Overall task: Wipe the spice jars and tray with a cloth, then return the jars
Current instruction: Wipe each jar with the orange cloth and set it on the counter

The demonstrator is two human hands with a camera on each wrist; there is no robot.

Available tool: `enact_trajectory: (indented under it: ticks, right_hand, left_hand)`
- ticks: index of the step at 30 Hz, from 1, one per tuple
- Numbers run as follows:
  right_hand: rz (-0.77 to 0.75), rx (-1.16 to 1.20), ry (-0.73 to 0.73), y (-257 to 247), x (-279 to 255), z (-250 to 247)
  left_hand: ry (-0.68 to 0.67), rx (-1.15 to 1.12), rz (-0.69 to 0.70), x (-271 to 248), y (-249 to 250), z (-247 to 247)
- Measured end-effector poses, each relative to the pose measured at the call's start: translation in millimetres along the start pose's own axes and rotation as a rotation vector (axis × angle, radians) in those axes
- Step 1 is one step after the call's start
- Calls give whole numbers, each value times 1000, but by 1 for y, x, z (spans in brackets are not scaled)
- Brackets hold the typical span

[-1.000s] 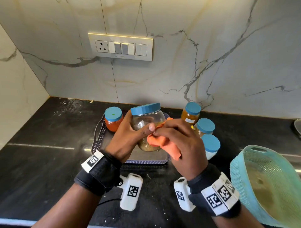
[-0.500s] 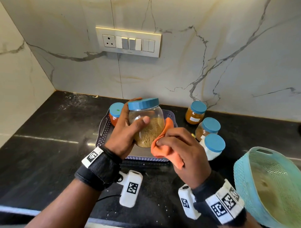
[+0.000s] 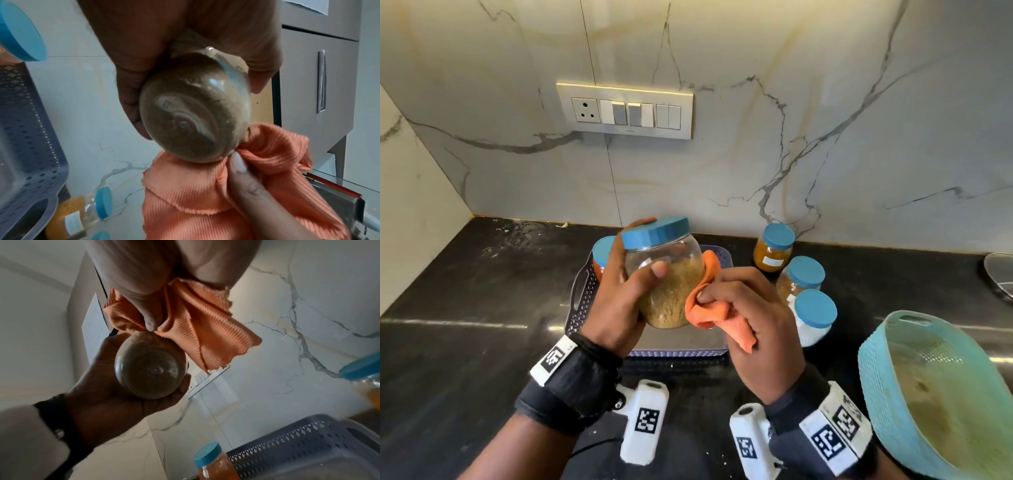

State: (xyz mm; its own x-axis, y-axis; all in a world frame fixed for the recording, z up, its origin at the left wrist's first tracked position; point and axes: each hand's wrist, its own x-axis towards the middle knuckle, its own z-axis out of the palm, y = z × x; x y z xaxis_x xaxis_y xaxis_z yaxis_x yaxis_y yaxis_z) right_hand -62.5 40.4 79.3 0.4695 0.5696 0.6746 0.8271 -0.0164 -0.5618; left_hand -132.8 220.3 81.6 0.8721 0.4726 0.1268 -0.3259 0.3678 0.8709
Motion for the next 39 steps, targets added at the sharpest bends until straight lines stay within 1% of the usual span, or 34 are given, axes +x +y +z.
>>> enact_trajectory:
  ticks: [7,10,14,17,19,22,24,26,30,32,34,37,39]
  right_hand:
    - [-19,-28,29,0,19,-10]
    - [-67,-110,-40,-7,16,-5]
    - [-118,-236,-107,-20,11,11]
    - [-121,-270,-143,-22,12,14]
    - [-95,-239,-109,-19,24,14]
    - [-23,-178,35,-17,48,13]
    - [-24,-166,71,-20,56,14]
    - [-54,-176,41,-25,48,19]
    - [-133,-236,-93,-31,14,46]
    - [-189,-254,-118,-29,15,52]
    - [-166,-211,-53,-27,32,52]
    - [-66,-104,79,-23,70,50]
    - [-52,-76,101,-21,84,53]
  left_hand:
    - [-68,-35,-84,1,0,3]
    - [-62,-18,-95,0,2,2]
    - [-61,113,-58,-5,0,0]
    - [-40,165,-50,-7,0,-4]
    - [-26,142,-50,-5,2,-8]
    - [-34,106,-20,-1,8,-11]
    - [-34,96,-1,1,15,-12]
    - [-20,84,-1,4,21,-15]
    - [36,51,10,9,33,-30]
    - [32,34,2,10,36,-38]
    - [-10,13,-15,11,37,-43]
    - [-62,3,-20,16,38,-46]
    - [-68,-2,-9,21,42,-47]
